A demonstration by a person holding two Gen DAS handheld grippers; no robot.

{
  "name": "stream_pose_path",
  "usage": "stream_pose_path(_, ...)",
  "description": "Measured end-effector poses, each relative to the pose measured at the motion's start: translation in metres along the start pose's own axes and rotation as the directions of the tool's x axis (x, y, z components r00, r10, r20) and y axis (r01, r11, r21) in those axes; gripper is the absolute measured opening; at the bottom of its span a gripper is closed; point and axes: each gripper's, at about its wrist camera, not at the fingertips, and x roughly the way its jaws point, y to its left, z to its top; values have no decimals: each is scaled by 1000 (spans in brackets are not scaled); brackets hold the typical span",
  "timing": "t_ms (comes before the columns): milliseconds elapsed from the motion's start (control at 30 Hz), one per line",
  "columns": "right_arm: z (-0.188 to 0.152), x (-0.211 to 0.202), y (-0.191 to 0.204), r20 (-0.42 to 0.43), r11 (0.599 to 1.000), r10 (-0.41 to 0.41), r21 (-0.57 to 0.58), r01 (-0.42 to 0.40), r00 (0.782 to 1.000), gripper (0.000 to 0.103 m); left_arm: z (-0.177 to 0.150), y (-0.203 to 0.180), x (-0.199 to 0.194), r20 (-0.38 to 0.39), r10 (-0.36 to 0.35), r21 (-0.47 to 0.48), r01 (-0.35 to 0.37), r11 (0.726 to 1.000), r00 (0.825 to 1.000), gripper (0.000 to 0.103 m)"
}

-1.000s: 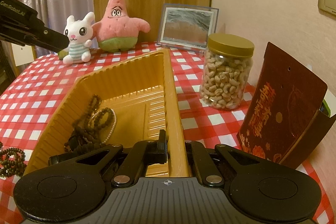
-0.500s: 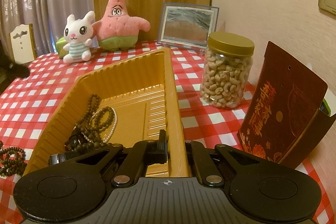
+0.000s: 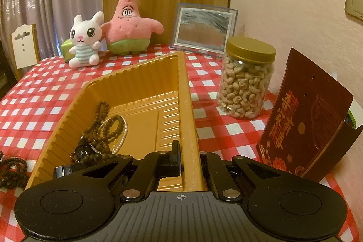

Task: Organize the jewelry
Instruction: 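Move the open left tool back to the remaining bead strand, then grasp the remaining bead strand with the left tool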

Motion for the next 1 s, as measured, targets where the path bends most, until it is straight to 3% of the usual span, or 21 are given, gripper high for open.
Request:
stream_pose_path(267, -2, -1, 0, -8, 1000, -4, -8, 4, 1000, 3, -32, 17, -5, -18, 26, -35, -27, 999, 999, 41)
stream_pose_path(433, -3, -2, 1, -14, 1000, -7, -10, 6, 1000, 3, -48, 10, -5, -28, -6, -21, 5, 1000, 1000, 48)
stream_pose_path(667, -3, -3, 2, -15, 1000, -7, -12, 7, 1000, 3, -62, -23, 6, -36, -61, 132, 65, 989, 997, 59)
stream_pose_path(1000, -4, -3, 2, -15, 1000, -8, -12, 8, 1000, 3, -72, -61, 29, -35, -68, 359, 76, 930, 997, 62)
